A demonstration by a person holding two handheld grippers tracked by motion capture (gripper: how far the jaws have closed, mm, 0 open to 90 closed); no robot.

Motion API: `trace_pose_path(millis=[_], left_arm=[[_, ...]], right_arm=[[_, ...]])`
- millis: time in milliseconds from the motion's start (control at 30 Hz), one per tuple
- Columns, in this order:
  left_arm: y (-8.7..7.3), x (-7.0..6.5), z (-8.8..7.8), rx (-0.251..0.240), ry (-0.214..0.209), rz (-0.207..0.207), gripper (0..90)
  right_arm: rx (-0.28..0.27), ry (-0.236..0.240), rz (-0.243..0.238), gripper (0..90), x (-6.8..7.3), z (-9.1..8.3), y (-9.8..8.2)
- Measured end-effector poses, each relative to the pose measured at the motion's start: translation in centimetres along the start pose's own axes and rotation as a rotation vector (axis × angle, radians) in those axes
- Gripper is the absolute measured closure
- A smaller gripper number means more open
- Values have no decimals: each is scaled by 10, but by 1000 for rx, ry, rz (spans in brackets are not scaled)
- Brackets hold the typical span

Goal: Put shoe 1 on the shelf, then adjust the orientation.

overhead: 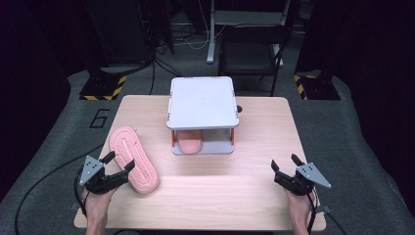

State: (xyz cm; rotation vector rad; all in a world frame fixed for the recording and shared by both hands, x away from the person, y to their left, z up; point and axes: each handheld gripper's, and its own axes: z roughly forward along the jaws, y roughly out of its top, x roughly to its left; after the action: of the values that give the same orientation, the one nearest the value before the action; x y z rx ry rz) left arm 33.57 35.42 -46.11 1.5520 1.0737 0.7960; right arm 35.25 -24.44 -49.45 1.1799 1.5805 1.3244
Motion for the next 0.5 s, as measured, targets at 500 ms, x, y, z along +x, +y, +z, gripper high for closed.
trace_pose_path(millis=[500], left_arm=[[-19, 9, 4, 57, 150, -49, 172]], right_arm=[[28, -11, -46, 198, 4, 2, -3]])
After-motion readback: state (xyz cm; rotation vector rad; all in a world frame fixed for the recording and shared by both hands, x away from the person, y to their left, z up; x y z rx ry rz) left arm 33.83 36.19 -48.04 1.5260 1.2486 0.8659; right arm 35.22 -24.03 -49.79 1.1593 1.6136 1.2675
